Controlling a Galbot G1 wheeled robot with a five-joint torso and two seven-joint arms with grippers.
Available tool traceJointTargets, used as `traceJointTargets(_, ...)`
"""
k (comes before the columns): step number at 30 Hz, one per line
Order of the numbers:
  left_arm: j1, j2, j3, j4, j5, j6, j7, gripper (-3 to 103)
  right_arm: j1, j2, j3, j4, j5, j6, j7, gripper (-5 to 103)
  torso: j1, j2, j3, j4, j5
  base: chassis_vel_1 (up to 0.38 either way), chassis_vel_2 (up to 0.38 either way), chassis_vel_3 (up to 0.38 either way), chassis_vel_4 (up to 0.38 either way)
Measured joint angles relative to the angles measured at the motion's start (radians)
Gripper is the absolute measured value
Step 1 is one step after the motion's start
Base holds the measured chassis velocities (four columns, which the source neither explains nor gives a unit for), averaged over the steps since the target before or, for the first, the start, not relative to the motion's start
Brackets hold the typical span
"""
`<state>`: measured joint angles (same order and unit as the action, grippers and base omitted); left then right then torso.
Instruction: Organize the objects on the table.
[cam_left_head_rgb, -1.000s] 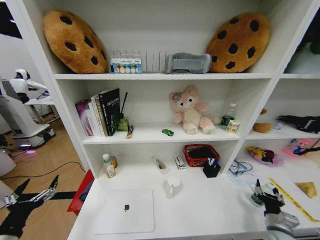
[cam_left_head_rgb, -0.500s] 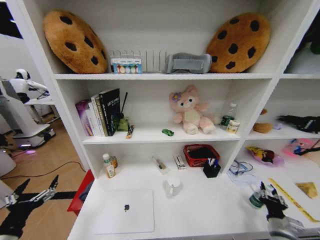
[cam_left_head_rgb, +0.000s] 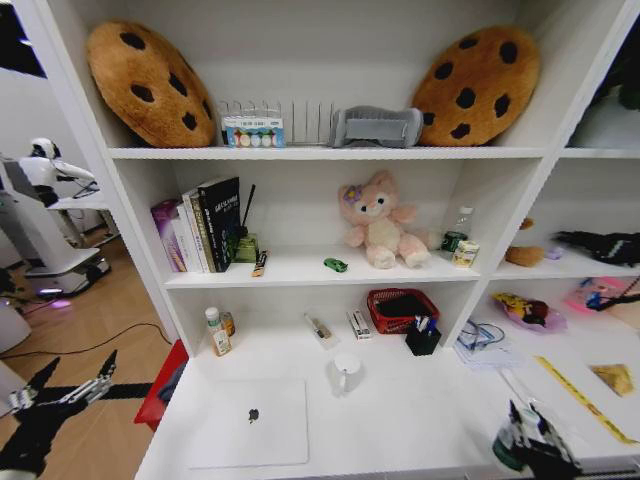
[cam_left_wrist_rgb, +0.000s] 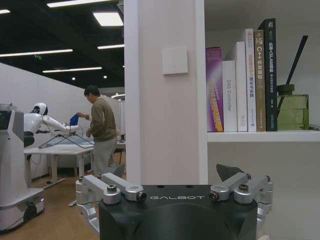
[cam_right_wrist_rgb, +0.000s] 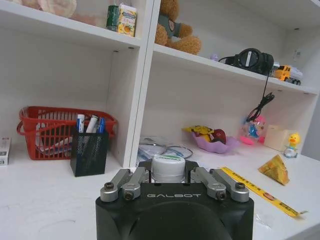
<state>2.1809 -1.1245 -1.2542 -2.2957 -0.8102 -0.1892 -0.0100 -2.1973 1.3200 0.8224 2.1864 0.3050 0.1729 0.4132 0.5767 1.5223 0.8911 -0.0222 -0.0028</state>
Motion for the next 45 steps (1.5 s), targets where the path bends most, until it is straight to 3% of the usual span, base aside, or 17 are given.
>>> traceJointTargets(4, 0.000, 0.000, 0.000, 0.000, 0.000, 0.000, 0.000, 100, -0.026, 0.010, -0.027, -0.059, -0.005, -0.015, 0.025, 30, 0.000, 0.000, 0.000, 0.0005, 0.0016, 0.000, 0.000, 0.000, 0.000)
traceJointTargets(5, 0.001, 0.001, -0.001, 0.000, 0.000, 0.000, -0.002, 100, -0.037, 0.016, -0.034, -0.079, -0.004, -0.023, 0.036, 30, 0.000, 0.000, 0.001, -0.0037, 0.0080, 0.000, 0.000, 0.000, 0.000)
traceJointTargets(6, 0.001, 0.001, -0.001, 0.000, 0.000, 0.000, -0.002, 100, -0.037, 0.016, -0.034, -0.079, -0.004, -0.023, 0.036, 30, 0.000, 0.000, 0.001, -0.0037, 0.0080, 0.000, 0.000, 0.000, 0.000)
traceJointTargets(7, 0.001, 0.000, 0.000, 0.000, 0.000, 0.001, 0.000, 100, -0.039, 0.019, -0.031, -0.088, 0.001, -0.027, 0.048, 30, 0.000, 0.000, 0.001, 0.0000, 0.0037, 0.000, 0.000, 0.000, 0.000)
traceJointTargets(8, -0.001, 0.000, 0.000, 0.000, 0.000, 0.000, 0.000, 100, -0.050, 0.024, -0.029, -0.085, 0.017, -0.033, 0.056, 30, 0.000, 0.000, 0.000, -0.0019, 0.0017, 0.000, 0.000, 0.000, 0.000)
traceJointTargets(9, -0.001, 0.000, 0.000, 0.000, 0.000, 0.000, 0.000, 100, -0.050, 0.024, -0.029, -0.085, 0.017, -0.033, 0.056, 30, 0.000, 0.000, 0.000, -0.0019, 0.0017, 0.000, 0.000, 0.000, 0.000)
traceJointTargets(10, 0.000, 0.000, 0.000, 0.000, 0.000, 0.000, 0.000, 100, -0.058, 0.025, -0.028, -0.077, 0.024, -0.034, 0.058, 30, 0.000, 0.000, 0.001, -0.0002, 0.0032, 0.000, 0.000, 0.000, 0.000)
traceJointTargets(12, 0.000, 0.000, 0.000, 0.000, 0.000, 0.000, 0.000, 100, -0.060, 0.026, -0.030, -0.087, 0.019, -0.033, 0.058, 30, 0.000, 0.000, 0.001, -0.0006, 0.0038, 0.000, 0.000, 0.000, 0.000)
traceJointTargets(13, 0.000, 0.000, 0.000, 0.000, 0.000, 0.000, -0.001, 100, -0.053, 0.026, -0.037, -0.118, 0.006, -0.027, 0.058, 30, 0.000, 0.000, 0.000, -0.0003, 0.0013, 0.000, 0.000, 0.000, 0.000)
traceJointTargets(15, 0.000, 0.000, 0.000, 0.000, 0.000, 0.000, -0.001, 100, -0.042, 0.026, -0.050, -0.164, -0.019, -0.011, 0.054, 30, 0.000, 0.000, 0.000, -0.0005, 0.0027, 0.000, 0.000, 0.000, 0.000)
traceJointTargets(18, 0.000, 0.000, 0.000, 0.000, 0.000, 0.000, 0.000, 100, 0.018, 0.025, -0.097, -0.347, -0.079, 0.043, 0.043, 30, 0.000, 0.000, 0.000, -0.0009, 0.0025, 0.000, 0.000, 0.000, 0.000)
traceJointTargets(26, 0.000, 0.000, 0.000, 0.000, 0.000, 0.000, 0.000, 100, 0.195, 0.036, -0.124, -0.662, -0.117, 0.095, 0.018, 30, 0.000, 0.000, 0.000, -0.0008, 0.0028, 0.000, 0.000, 0.000, 0.000)
traceJointTargets(29, 0.000, 0.000, 0.000, 0.000, 0.000, 0.000, 0.000, 100, 0.319, 0.035, -0.127, -0.865, -0.156, 0.121, -0.018, 30, 0.000, 0.000, 0.000, -0.0007, 0.0027, 0.000, 0.000, 0.000, 0.000)
traceJointTargets(34, 0.000, 0.000, 0.000, 0.000, 0.000, 0.000, 0.000, 100, 0.433, 0.028, -0.136, -1.059, -0.194, 0.148, -0.055, 30, 0.000, 0.000, 0.000, -0.0008, 0.0029, 0.000, 0.000, 0.000, 0.000)
traceJointTargets(45, 0.000, 0.000, 0.000, 0.000, 0.000, 0.000, 0.000, 100, 0.626, -0.018, -0.145, -1.256, -0.183, 0.169, -0.101, 30, 0.000, 0.000, 0.000, -0.0006, 0.0027, 0.000, 0.000, 0.000, 0.000)
